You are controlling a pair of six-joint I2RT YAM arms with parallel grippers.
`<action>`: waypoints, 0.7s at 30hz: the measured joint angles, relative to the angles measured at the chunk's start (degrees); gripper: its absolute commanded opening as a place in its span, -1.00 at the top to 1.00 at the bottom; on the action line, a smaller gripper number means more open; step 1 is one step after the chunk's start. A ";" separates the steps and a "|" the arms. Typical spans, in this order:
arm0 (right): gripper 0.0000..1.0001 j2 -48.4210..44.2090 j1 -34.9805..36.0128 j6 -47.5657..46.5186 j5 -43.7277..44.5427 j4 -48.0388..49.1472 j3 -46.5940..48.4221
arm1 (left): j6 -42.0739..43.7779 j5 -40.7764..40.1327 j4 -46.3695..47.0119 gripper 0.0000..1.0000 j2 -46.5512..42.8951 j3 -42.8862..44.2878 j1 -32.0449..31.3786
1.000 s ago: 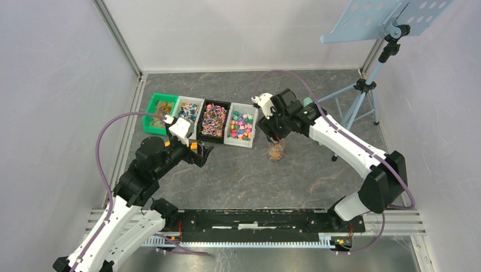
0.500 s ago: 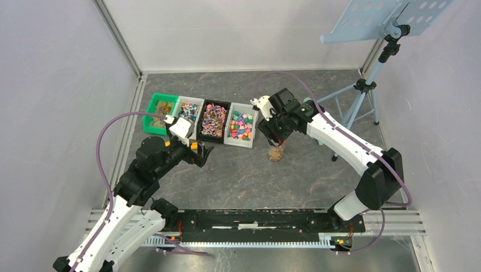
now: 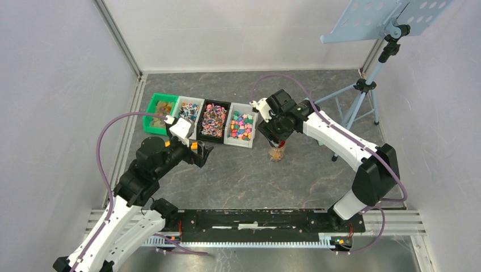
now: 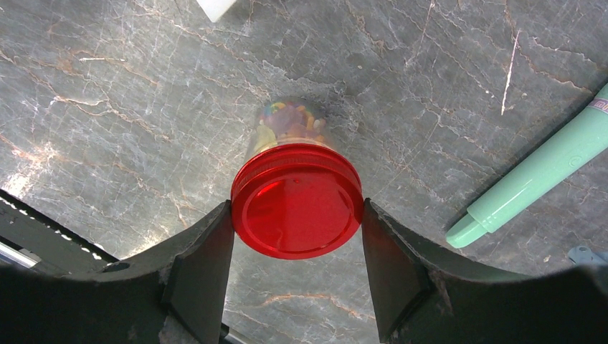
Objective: Pack the candies
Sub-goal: Close the bottle lid on the packing bottle.
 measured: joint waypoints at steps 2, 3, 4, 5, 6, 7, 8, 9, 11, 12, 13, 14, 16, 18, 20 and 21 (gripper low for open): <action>-0.18 0.13 0.00 -0.07 0.02 0.13 0.00 | 0.00 -0.11 0.00 -1.00 0.00 -0.04 0.00; -0.18 0.22 0.00 -0.09 0.02 0.22 0.00 | 0.02 -0.15 -0.02 -1.00 -0.02 -0.07 0.00; -0.17 0.33 0.00 -0.13 0.02 0.33 0.02 | 0.00 -0.20 0.00 -1.00 -0.02 -0.13 0.00; -0.14 0.46 0.00 -0.13 0.02 0.35 0.07 | 0.02 -0.28 -0.02 -1.00 -0.04 -0.22 0.00; -0.10 0.59 0.00 -0.15 0.02 0.33 0.17 | 0.02 -0.31 -0.02 -1.00 -0.07 -0.31 0.00; -0.07 0.81 0.00 -0.15 0.00 0.26 0.39 | 0.02 -0.33 -0.02 -1.00 -0.07 -0.37 0.00; -0.03 0.90 0.00 -0.15 0.00 0.24 0.52 | 0.02 -0.33 -0.02 -1.00 -0.07 -0.39 0.00; -0.01 0.98 0.00 -0.13 0.00 0.15 0.70 | 0.02 -0.35 -0.02 -1.00 -0.07 -0.39 0.00; 0.01 1.14 0.00 -0.13 0.02 -0.11 0.94 | 0.02 -0.37 -0.02 -1.00 -0.07 -0.39 0.00; 0.02 1.20 0.00 -0.15 0.04 -0.28 1.11 | 0.02 -0.35 -0.02 -1.00 -0.07 -0.39 0.00; 0.03 1.31 0.00 -0.13 0.07 -0.50 1.29 | 0.02 -0.35 -0.02 -1.00 -0.07 -0.39 0.00; 0.03 1.31 0.00 -0.13 0.07 -0.55 1.36 | 0.02 -0.35 -0.02 -1.00 -0.07 -0.39 0.00; 0.03 1.31 0.00 -0.15 0.11 -0.81 1.36 | 0.04 -0.42 -0.02 -1.00 -0.07 -0.39 0.00; 0.03 1.31 0.00 -0.15 0.22 -1.05 1.36 | 0.02 -0.66 -0.02 -1.00 -0.11 -0.39 0.00; 0.03 1.31 0.00 -0.15 0.24 -1.29 1.36 | 0.04 -1.36 -0.02 -1.00 -0.35 -0.46 0.00; 0.03 1.31 0.00 -0.15 0.22 -1.42 1.36 | 0.04 -1.66 -0.04 -1.00 -0.59 -0.55 -0.02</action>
